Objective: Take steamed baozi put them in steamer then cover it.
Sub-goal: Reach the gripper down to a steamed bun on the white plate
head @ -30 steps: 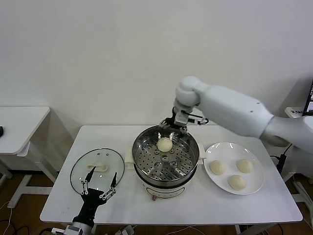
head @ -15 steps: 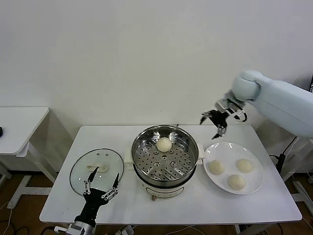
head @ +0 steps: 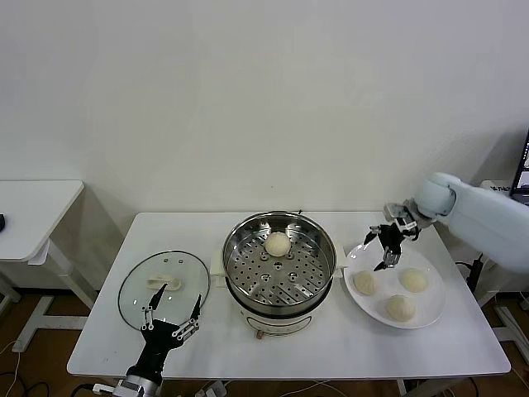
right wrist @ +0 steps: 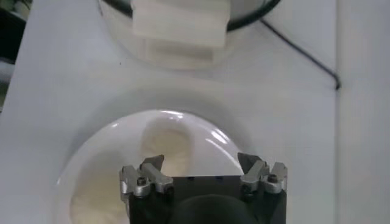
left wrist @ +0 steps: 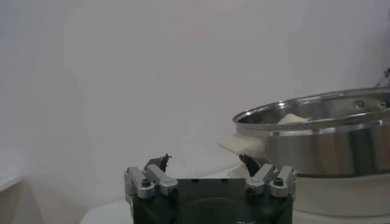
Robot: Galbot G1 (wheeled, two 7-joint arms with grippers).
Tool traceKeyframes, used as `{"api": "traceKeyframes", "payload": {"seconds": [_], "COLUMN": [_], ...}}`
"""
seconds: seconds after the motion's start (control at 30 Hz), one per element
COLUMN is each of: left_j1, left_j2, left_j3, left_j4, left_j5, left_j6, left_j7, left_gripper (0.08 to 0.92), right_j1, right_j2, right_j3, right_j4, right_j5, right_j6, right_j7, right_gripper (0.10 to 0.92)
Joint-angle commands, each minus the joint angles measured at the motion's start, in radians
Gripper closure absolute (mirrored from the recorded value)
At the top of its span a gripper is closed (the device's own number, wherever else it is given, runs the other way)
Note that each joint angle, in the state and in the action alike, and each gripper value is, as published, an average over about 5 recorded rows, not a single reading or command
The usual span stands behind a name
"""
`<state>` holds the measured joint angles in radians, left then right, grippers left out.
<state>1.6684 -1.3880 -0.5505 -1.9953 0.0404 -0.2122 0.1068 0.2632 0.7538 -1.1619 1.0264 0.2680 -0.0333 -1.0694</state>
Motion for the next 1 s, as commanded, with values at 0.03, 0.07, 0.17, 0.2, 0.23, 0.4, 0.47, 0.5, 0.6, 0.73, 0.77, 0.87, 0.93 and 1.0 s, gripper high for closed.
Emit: {"api": "traceKeyframes", "payload": {"seconds": [0.03,0.07,0.17,0.2,0.23,0.4,0.47,0.5,0.6,0.73,0.77,0.87,0.93,1.0], "left_j1": [0.001,0.001,0.0,0.0,0.0,-0.003,-0.004,-0.004,-0.004,-0.004,-0.004,-0.004,-0.004,-0.005], "left_j2": [0.0,-0.001,-0.002,-0.003,-0.003,-0.004,-0.006,-0.007,-0.008,-0.009,-0.009,-0.009,-0.009,-0.009], "left_j3": [0.004,0.004,0.002,0.002,0.002,0.001,0.002,0.003,0.003,0.0,-0.001,-0.004,-0.005,-0.005], "left_j4": [0.006,0.008,0.013,0.014,0.017,0.022,0.023,0.024,0.027,0.027,0.027,0.024,0.022,0.021], "left_j5": [0.003,0.004,0.004,0.004,0.004,0.004,0.004,0.004,0.004,0.004,0.004,0.004,0.003,0.003], "left_j6": [-0.002,-0.003,-0.005,-0.006,-0.006,-0.007,-0.007,-0.007,-0.007,-0.01,-0.01,-0.01,-0.011,-0.011], "left_j7": [0.0,0.0,0.0,0.001,0.001,0.001,0.001,0.001,0.001,0.001,0.0,0.0,0.0,0.0], "left_gripper": [0.177,0.177,0.177,0.177,0.177,0.177,0.177,0.177,0.177,0.177,0.177,0.177,0.177,0.177], "right_j1": [-0.101,-0.101,-0.105,-0.107,-0.109,-0.115,-0.118,-0.12,-0.127,-0.13,-0.126,-0.11,-0.094,-0.071], "right_j2": [0.02,0.02,0.021,0.022,0.023,0.031,0.036,0.038,0.046,0.047,0.045,0.031,0.017,0.001], "right_j3": [0.032,0.032,0.035,0.036,0.036,0.036,0.038,0.039,0.045,0.051,0.051,0.045,0.039,0.035], "right_j4": [-0.049,-0.049,-0.051,-0.053,-0.054,-0.061,-0.065,-0.066,-0.073,-0.074,-0.071,-0.053,-0.032,-0.009], "right_j5": [-0.011,-0.013,-0.021,-0.022,-0.023,-0.021,-0.019,-0.019,-0.02,-0.021,-0.02,-0.02,-0.019,-0.015], "right_j6": [-0.037,-0.037,-0.034,-0.033,-0.033,-0.031,-0.03,-0.029,-0.026,-0.025,-0.025,-0.02,-0.017,-0.018], "right_j7": [0.015,0.008,-0.001,0.0,0.002,0.007,0.009,0.011,0.019,0.025,0.025,0.024,0.022,0.02], "right_gripper": [0.203,0.203,0.203,0.203,0.203,0.203,0.203,0.203,0.203,0.203,0.206,0.24,0.274,0.299]}}
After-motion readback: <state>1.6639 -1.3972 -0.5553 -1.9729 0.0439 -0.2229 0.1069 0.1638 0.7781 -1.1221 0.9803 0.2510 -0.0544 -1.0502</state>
